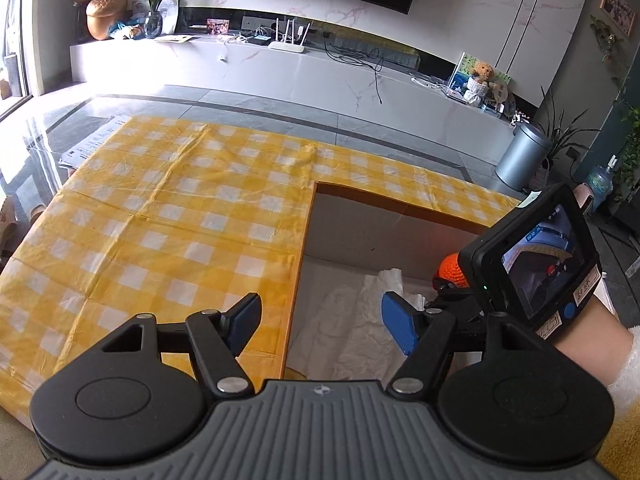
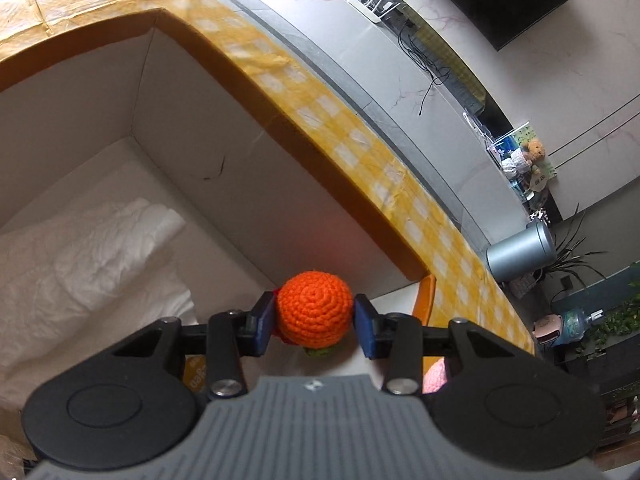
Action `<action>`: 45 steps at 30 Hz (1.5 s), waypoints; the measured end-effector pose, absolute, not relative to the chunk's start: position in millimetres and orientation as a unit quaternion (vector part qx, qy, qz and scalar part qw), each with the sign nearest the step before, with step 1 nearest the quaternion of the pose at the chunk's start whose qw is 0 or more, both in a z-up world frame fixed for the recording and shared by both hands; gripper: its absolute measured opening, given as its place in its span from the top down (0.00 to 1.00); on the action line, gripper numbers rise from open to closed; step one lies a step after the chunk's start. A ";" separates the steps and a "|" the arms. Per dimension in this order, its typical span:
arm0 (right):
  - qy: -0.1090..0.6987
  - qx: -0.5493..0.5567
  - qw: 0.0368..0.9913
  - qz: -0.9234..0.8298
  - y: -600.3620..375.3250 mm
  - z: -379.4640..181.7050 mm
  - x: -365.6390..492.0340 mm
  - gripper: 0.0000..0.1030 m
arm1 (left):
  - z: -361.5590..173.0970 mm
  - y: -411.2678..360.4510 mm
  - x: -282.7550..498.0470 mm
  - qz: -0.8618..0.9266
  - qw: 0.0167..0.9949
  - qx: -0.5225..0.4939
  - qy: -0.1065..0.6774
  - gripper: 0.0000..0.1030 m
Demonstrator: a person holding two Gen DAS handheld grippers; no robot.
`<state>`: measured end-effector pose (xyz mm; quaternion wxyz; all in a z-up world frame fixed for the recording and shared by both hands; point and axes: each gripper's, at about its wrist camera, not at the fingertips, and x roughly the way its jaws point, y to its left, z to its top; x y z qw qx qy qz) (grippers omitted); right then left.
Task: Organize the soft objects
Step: 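Open both tools to drop the bag and ball into the box, then move both tools back over the remaining soft items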
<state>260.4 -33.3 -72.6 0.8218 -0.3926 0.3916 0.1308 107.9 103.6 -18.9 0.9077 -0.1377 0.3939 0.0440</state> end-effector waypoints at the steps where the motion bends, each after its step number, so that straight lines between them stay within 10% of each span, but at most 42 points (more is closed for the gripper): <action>1: 0.387 -0.396 0.823 0.129 -33.4 -71.6 259.2 0.60 | -19.1 106.1 108.3 0.041 0.905 -0.146 0.397 0.21; 14: 0.320 -0.386 0.851 0.153 -43.3 -35.6 226.9 0.19 | -11.9 96.3 103.9 0.034 0.911 -0.136 0.387 0.21; 32: 0.282 -0.118 0.948 0.087 -190.0 63.1 199.1 0.16 | -10.1 36.0 102.0 -0.014 0.924 -0.075 0.375 0.21; 45: 0.316 0.073 0.946 0.001 -302.6 18.6 208.2 0.14 | -23.6 -30.5 102.5 -0.055 0.914 -0.014 0.401 0.21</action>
